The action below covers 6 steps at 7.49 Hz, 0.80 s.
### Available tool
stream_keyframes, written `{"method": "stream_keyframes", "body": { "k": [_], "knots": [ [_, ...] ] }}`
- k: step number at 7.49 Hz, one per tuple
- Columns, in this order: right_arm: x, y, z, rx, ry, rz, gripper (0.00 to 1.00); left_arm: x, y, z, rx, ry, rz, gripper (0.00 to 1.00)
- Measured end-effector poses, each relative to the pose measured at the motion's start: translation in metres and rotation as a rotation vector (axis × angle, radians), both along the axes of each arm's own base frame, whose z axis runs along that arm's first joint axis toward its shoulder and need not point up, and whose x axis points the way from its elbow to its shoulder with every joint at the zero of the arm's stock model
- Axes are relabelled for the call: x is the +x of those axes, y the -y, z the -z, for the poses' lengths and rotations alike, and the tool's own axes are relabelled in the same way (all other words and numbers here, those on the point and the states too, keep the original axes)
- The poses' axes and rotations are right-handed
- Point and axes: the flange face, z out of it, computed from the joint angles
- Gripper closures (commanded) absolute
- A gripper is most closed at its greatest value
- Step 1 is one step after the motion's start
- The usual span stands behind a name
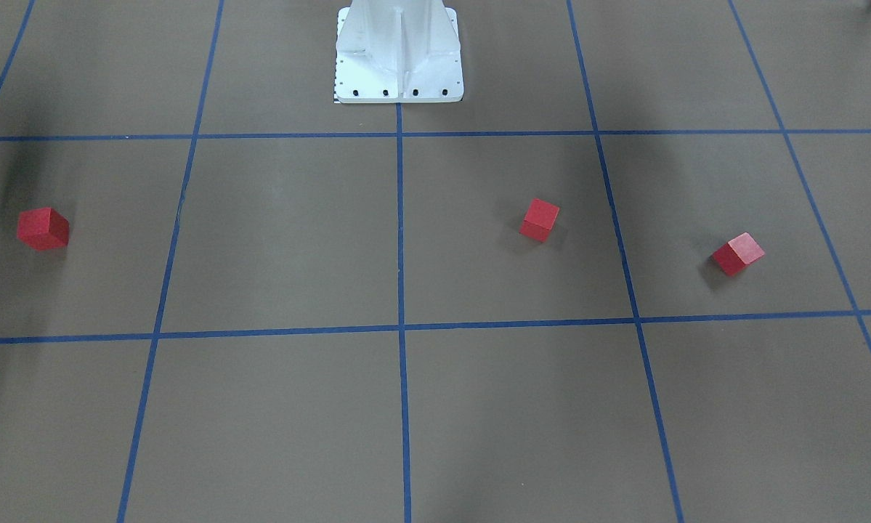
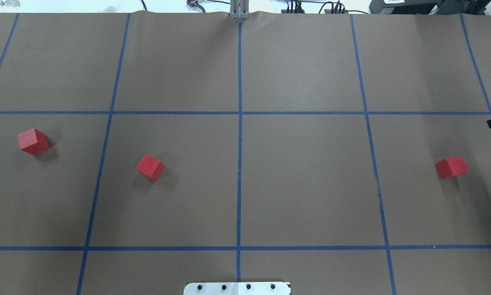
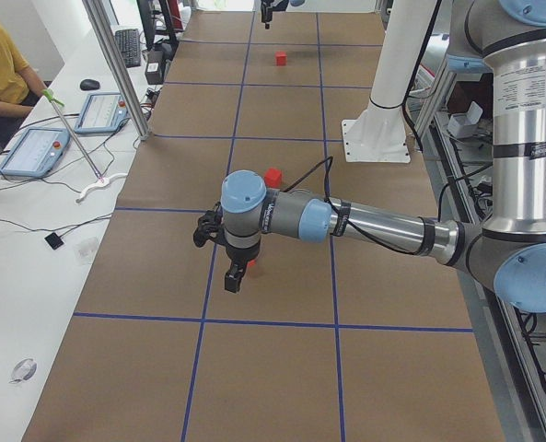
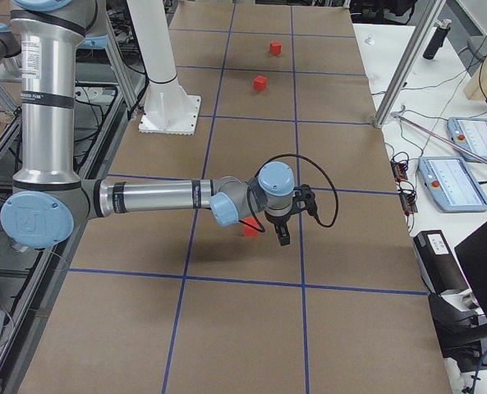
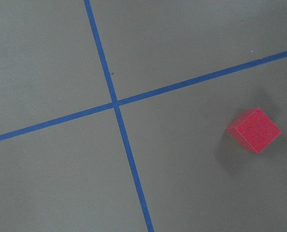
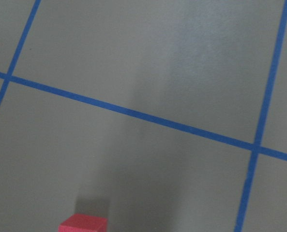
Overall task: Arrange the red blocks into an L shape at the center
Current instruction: 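Reach the right gripper down to the red cube farthest along the table and grasp it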
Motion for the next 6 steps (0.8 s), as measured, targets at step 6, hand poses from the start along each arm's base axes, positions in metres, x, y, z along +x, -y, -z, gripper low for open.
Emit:
{"method": "stream_keyframes", "body": {
  "k": [6],
  "knots": [
    [-0.098,-0.062,-0.019,-0.095,-0.077,-0.039,0.02,0.000,-0.001,0.000,0.000,-0.001,-0.001,0.00]
  ]
}}
